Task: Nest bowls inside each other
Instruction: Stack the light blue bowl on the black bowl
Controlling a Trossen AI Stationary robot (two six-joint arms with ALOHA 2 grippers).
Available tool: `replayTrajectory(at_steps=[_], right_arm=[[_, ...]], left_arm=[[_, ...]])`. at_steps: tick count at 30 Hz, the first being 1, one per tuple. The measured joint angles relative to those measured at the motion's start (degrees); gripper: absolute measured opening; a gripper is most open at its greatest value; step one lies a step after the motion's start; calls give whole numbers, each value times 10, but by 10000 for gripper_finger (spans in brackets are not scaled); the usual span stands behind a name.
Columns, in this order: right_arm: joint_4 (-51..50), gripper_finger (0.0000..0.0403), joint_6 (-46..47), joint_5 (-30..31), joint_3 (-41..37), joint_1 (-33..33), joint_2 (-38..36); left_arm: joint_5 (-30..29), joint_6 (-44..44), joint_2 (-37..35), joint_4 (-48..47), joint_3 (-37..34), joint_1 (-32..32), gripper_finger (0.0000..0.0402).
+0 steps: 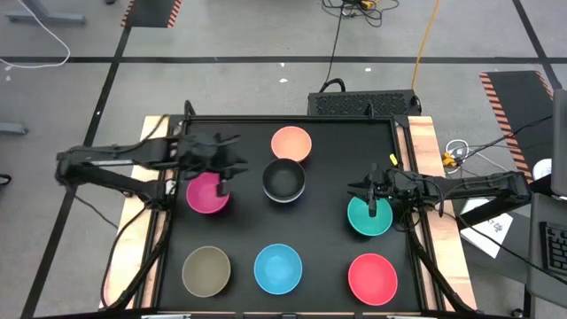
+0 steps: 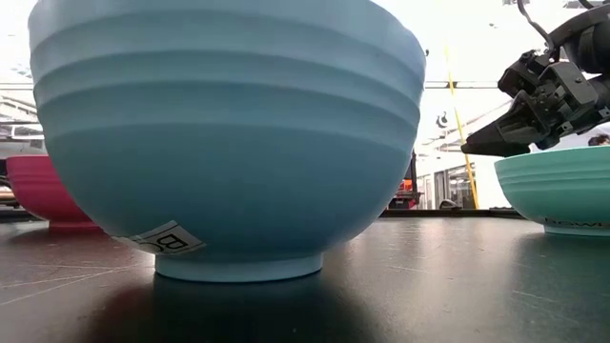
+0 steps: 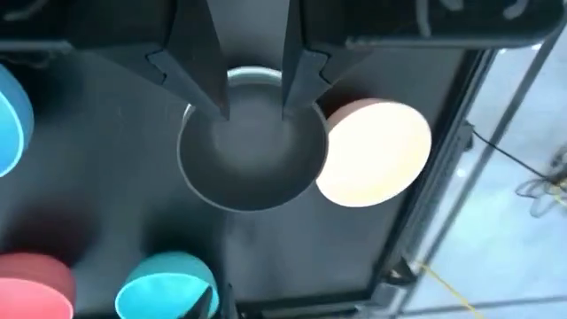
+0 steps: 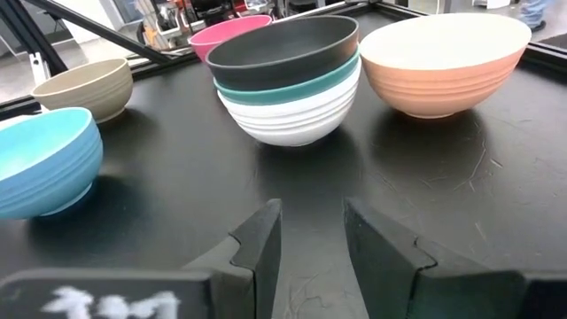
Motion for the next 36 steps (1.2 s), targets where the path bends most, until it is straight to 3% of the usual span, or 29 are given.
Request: replayTrajectory(at_steps=[8,13,22,32,36], right_arm=[[27,116,-10,1,0,0,0],[34,116,-15,1,0,0,0],[58,116,-19,0,0,0,0],[71,116,-19,0,0,0,0],[71,116,-19,0,0,0,0]], left_arm=[[-32,-49,-218,64,-147,-55,108],[-26,-80,-308,61,-215,-77,108],[-28,-51,-372,74,-309,-124,108],[-46,-19,-448,244,-397,-166,108],[-44,-12,-474,271,-434,-178,108]])
